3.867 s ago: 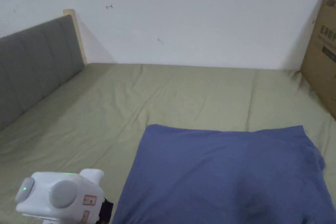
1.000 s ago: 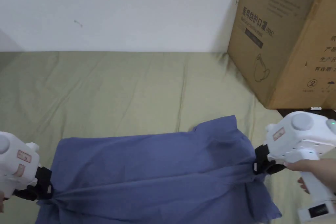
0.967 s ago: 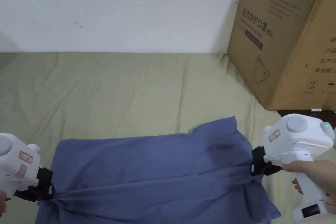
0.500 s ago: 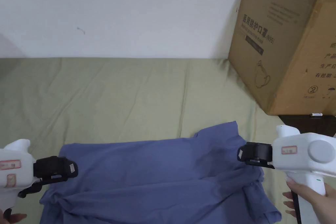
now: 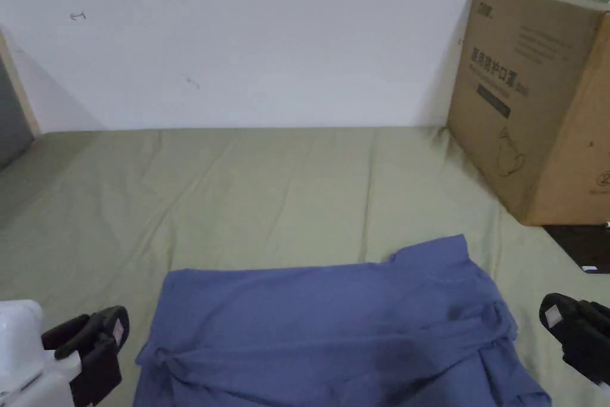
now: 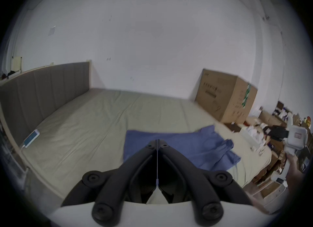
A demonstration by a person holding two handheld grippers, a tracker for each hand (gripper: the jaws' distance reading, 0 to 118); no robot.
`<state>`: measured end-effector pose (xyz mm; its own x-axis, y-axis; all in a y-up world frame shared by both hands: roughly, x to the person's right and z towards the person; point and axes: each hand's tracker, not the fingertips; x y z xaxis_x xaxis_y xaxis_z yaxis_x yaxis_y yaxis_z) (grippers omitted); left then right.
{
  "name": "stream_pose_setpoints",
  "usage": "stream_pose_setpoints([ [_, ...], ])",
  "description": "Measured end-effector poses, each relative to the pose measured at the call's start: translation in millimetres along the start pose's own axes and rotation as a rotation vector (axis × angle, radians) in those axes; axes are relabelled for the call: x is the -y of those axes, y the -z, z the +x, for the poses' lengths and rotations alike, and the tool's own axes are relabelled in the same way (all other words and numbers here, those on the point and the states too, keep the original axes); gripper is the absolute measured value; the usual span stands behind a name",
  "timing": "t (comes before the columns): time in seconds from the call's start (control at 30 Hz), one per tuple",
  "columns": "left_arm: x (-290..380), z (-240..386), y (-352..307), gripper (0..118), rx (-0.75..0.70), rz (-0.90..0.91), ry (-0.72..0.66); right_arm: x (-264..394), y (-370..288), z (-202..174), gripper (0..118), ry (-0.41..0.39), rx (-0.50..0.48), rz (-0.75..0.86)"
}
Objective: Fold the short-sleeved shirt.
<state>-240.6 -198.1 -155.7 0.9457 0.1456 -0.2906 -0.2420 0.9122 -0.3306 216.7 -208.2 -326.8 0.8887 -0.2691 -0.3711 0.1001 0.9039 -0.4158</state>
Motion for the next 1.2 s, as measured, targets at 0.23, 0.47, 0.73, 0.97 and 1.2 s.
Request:
stream_pose_setpoints([
  [0.23,40,-66,103,23,0.025,-0.561,-0.160,1,4,-11,0,-0.009,-0.018,-0.088],
  [0.47,81,-76,167,111,-0.108,-0.673,-0.102,5,11,-15,0,0.055,-0.035,-0.156],
  [0.73,119,-62,235,114,-0.107,-0.794,-0.001,13,22,-16,0,0.011,-0.014,-0.240],
  [0.97,130,-97,247,92,-0.173,-0.669,0.037,22,32,-3,0,0.071,-0.002,-0.277],
  [1.2,81,-28,147,4,-0.036,-0.562,-0.092,19,55,44,0,0.160,-0.005,-0.305],
])
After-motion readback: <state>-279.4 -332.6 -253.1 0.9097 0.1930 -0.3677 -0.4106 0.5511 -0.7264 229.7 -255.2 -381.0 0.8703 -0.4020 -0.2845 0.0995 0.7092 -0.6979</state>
